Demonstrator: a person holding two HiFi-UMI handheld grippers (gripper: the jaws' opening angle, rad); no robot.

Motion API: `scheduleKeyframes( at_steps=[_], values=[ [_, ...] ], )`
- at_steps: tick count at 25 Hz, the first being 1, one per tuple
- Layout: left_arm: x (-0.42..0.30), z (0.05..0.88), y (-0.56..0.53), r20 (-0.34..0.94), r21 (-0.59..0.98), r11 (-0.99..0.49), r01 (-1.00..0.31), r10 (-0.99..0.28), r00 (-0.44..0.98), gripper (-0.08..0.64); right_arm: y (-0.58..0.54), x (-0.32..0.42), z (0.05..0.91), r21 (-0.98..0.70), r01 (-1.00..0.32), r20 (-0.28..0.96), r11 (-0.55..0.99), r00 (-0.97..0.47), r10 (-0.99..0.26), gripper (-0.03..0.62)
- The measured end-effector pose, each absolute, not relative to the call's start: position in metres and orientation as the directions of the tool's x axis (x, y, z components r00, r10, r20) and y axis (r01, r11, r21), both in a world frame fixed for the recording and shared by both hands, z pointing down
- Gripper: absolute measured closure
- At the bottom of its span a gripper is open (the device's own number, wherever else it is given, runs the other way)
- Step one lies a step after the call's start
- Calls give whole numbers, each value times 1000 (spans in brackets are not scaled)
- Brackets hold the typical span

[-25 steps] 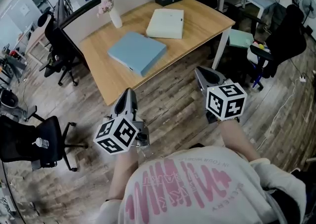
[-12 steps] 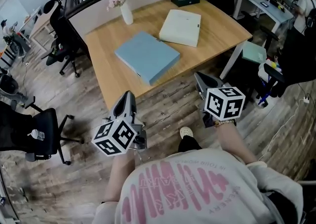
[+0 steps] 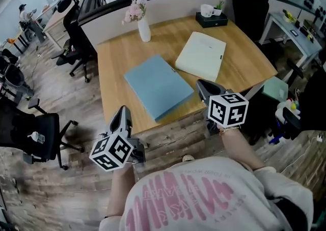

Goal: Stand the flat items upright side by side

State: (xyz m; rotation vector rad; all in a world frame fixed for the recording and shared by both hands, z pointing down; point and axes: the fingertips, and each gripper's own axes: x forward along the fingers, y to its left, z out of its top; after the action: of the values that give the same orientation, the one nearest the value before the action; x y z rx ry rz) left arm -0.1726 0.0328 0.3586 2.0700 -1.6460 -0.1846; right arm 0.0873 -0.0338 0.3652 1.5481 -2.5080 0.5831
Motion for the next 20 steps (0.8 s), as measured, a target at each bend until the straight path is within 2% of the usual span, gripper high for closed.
scheduleKeyframes(
  at_steps=[9, 16, 20],
  values=[
    [-160, 385, -15, 188, 478, -28, -878, -973, 134, 557, -116, 105, 408, -361, -802, 353, 476, -590, -726, 531],
    [-161, 423, -19, 309, 478, 55, -877, -945, 109, 557, -140, 93, 458, -415, -777, 439, 473, -626, -644, 509],
    [-169, 440, -37, 333, 502, 87, -861, -938, 100, 548, -153, 80, 485, -438, -761, 484, 479, -649, -587, 451]
  ],
)
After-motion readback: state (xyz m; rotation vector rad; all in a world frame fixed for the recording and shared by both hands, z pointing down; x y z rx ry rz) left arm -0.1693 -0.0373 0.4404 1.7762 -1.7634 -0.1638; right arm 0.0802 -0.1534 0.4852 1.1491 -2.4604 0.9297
